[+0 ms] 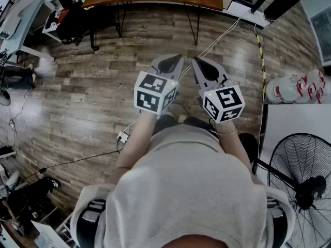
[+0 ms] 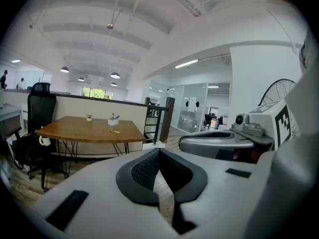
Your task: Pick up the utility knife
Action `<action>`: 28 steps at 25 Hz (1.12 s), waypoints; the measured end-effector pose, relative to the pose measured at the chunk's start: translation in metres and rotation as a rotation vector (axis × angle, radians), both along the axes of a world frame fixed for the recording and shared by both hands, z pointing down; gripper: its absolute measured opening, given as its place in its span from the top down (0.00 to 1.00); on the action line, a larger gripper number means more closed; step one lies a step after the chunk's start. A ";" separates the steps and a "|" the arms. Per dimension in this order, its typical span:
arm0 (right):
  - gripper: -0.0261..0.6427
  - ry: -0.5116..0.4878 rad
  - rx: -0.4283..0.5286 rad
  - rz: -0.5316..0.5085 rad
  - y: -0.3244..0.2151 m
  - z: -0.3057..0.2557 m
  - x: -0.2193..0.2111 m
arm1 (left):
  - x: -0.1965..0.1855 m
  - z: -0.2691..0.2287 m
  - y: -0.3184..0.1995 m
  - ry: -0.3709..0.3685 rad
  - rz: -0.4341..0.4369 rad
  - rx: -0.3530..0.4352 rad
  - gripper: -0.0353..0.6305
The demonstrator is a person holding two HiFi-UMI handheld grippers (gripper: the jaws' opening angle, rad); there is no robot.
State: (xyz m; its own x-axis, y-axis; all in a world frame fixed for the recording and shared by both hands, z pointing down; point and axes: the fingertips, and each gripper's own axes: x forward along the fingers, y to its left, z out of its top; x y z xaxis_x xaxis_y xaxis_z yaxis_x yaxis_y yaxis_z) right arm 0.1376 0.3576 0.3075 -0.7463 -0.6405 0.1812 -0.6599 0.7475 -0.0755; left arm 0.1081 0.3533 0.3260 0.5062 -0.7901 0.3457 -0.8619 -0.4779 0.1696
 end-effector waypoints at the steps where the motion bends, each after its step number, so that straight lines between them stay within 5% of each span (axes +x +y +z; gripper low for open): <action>1: 0.95 0.004 -0.003 0.001 -0.001 0.002 0.000 | 0.000 0.002 0.000 0.001 -0.001 -0.004 0.94; 15: 0.95 0.036 -0.020 -0.007 -0.002 0.015 -0.007 | 0.003 0.012 0.000 -0.002 0.024 -0.022 0.94; 20: 0.95 0.027 -0.007 -0.032 0.000 0.014 -0.017 | -0.002 0.003 0.003 0.055 0.047 0.016 0.93; 25: 0.95 0.082 0.054 0.056 -0.004 0.013 -0.013 | -0.013 0.004 0.011 0.057 0.040 0.028 0.93; 26: 0.93 0.086 0.059 0.068 -0.004 0.014 -0.013 | -0.016 0.006 0.012 0.055 0.039 0.023 0.93; 28: 0.72 0.076 0.048 0.079 -0.003 0.015 -0.017 | -0.021 0.010 0.013 0.053 0.043 0.010 0.93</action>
